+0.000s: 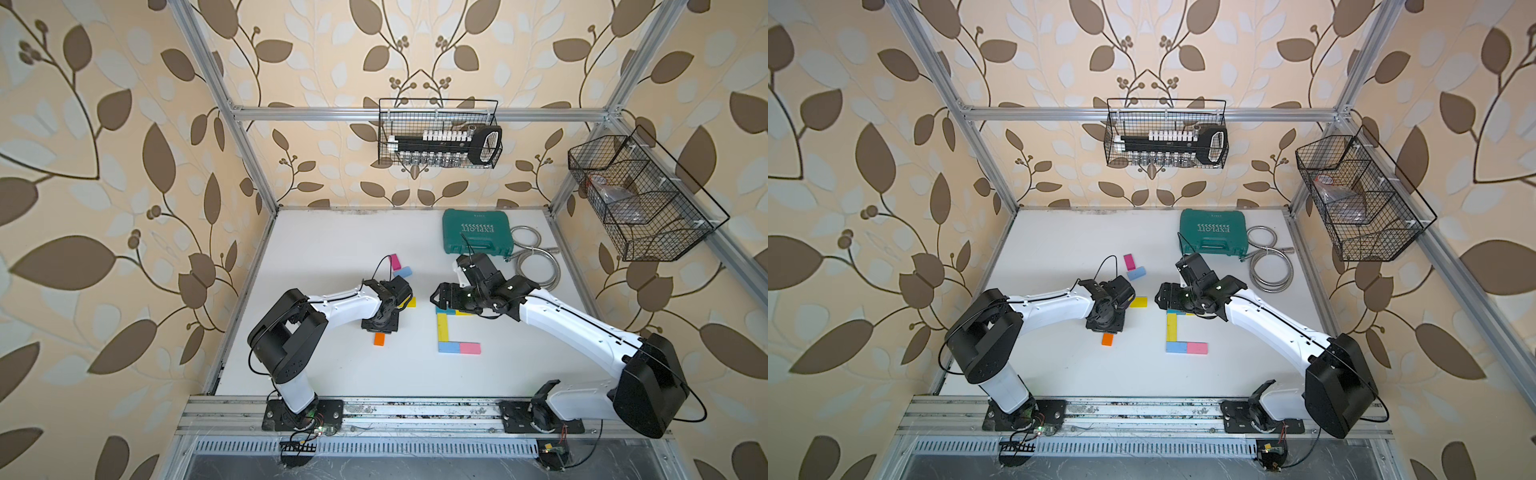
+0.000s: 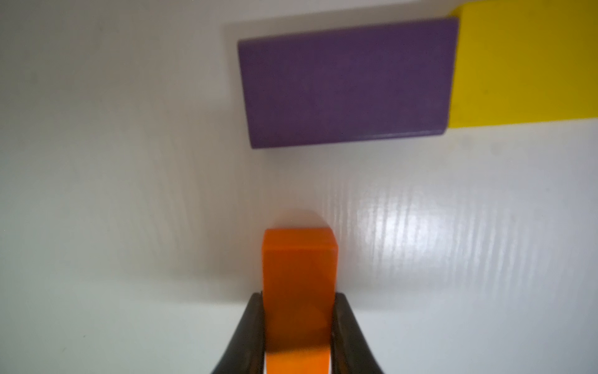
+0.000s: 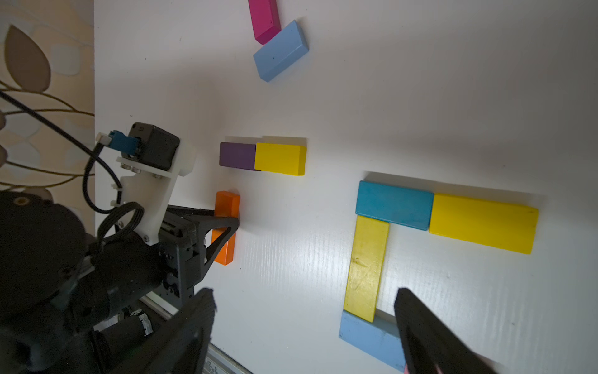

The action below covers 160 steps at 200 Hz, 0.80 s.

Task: Assemble the letter c with building blocks
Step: Assemble the building block at the center of the board.

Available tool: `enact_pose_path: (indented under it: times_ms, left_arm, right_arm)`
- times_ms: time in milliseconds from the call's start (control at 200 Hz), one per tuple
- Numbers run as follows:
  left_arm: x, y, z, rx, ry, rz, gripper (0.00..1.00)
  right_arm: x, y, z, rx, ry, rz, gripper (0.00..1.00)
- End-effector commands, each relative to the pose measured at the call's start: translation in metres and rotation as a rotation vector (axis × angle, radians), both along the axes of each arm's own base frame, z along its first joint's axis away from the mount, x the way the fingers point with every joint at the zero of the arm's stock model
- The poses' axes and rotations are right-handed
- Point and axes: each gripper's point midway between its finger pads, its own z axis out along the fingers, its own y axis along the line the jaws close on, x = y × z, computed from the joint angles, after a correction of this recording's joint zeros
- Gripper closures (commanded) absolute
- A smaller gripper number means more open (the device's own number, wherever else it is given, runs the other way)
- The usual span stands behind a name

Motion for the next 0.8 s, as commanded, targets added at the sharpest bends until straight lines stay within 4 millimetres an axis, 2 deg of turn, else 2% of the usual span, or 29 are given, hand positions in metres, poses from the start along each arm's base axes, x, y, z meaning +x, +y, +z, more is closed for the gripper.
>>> enact_pose_path:
  times_ms: [0, 265, 365, 505, 580, 695, 795]
  left_arm:
    - [0.003, -0.003, -0.002, 0.025, -0.006, 0.012, 0.84]
    - [0.004, -0.003, -0.003, 0.03, -0.008, 0.024, 0.81]
    - [0.004, -0.002, -0.004, 0.033, -0.002, 0.03, 0.75]
    - [0.002, -0.002, -0.005, 0.03, 0.004, 0.038, 0.57]
    - [0.003, -0.002, -0.003, 0.028, 0.0, 0.045, 0.43]
    - [0.003, -0.001, 0.002, 0.031, -0.008, 0.047, 0.35]
    - [0.004, 0.003, 0.017, 0.024, -0.037, 0.052, 0.27]
  right_arm:
    - [0.001, -0.002, 0.003, -0.009, -0.007, -0.009, 0.14]
    - [0.001, -0.002, 0.002, -0.008, -0.006, -0.009, 0.14]
    - [0.001, -0.002, 0.003, -0.007, -0.007, -0.008, 0.14]
    - [0.001, -0.002, 0.005, -0.003, -0.011, -0.008, 0.14]
    - [0.0, -0.002, 0.005, -0.003, -0.012, -0.009, 0.14]
    - [0.0, -0.002, 0.008, -0.001, -0.015, -0.008, 0.14]
    - [-0.001, -0.003, 0.01, -0.002, -0.019, -0.009, 0.14]
